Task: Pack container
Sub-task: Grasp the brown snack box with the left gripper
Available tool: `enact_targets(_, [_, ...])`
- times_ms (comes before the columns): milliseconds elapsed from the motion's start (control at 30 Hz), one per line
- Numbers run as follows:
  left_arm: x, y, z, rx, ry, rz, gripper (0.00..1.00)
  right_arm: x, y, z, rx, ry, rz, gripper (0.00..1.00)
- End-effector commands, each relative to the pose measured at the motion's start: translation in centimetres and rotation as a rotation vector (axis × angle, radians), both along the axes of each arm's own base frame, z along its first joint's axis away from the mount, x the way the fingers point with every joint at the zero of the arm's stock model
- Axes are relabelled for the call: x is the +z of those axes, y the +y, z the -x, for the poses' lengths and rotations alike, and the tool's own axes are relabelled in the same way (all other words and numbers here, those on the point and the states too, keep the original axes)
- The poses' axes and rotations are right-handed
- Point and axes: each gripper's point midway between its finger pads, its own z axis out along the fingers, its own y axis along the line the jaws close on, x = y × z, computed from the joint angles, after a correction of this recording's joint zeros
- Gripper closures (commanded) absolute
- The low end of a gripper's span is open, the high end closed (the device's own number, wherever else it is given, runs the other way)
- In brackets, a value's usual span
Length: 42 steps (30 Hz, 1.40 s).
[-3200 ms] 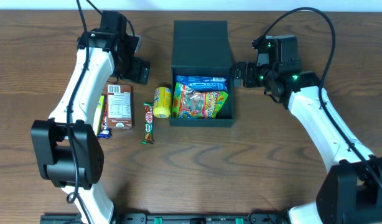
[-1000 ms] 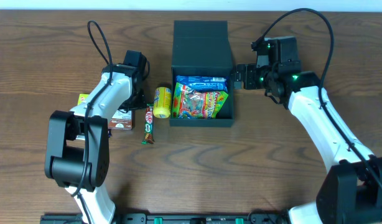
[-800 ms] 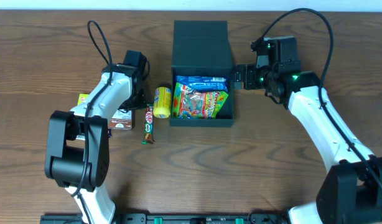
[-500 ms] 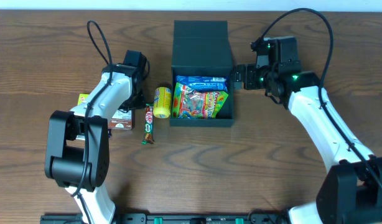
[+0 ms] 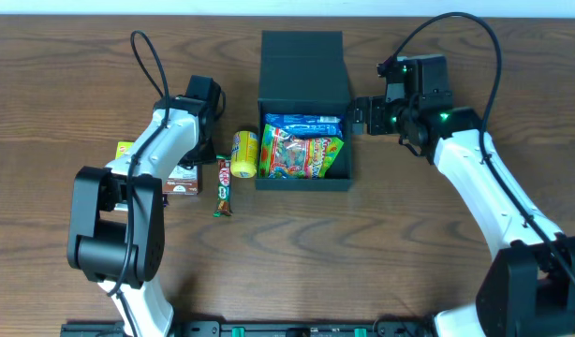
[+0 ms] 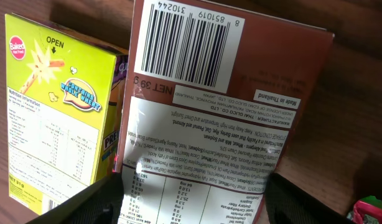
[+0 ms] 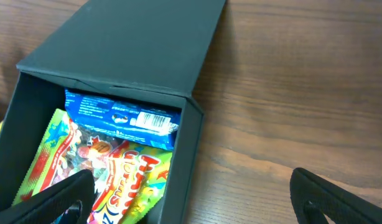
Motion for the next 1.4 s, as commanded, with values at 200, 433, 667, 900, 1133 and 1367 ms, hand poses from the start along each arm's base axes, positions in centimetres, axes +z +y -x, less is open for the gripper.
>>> enact_targets(200, [2.5, 0.1, -1.7, 0.0, -0.039, -0.016, 0.28, 0.8, -0.2, -0.3, 0.004, -0.024, 0.007, 0.01])
enact_targets(433, [2.2, 0.4, -1.4, -0.052, -0.007, -0.025, 0.05, 0.8, -0.2, -0.3, 0.005, -0.024, 0.007, 0.01])
enact_targets(667, [0.1, 0.2, -0.1, -0.115, 0.047, -0.009, 0.04, 0.8, -0.2, -0.3, 0.004, -0.024, 0.007, 0.01])
enact_targets(900, [-0.7, 0.5, 0.5, -0.11, 0.062, -0.015, 0.05, 0.8, -0.2, -0.3, 0.005, -0.024, 0.008, 0.01])
enact_targets(1133, [-1.4, 0.6, 0.8, -0.108, 0.079, -0.016, 0.05, 0.8, -0.2, -0.3, 0.004, -0.024, 0.007, 0.01])
enact_targets(1367, [-2.4, 0.1, 1.0, -0.109, 0.099, 0.015, 0.04, 0.8, -0.2, -0.3, 0.005, -0.024, 0.007, 0.01])
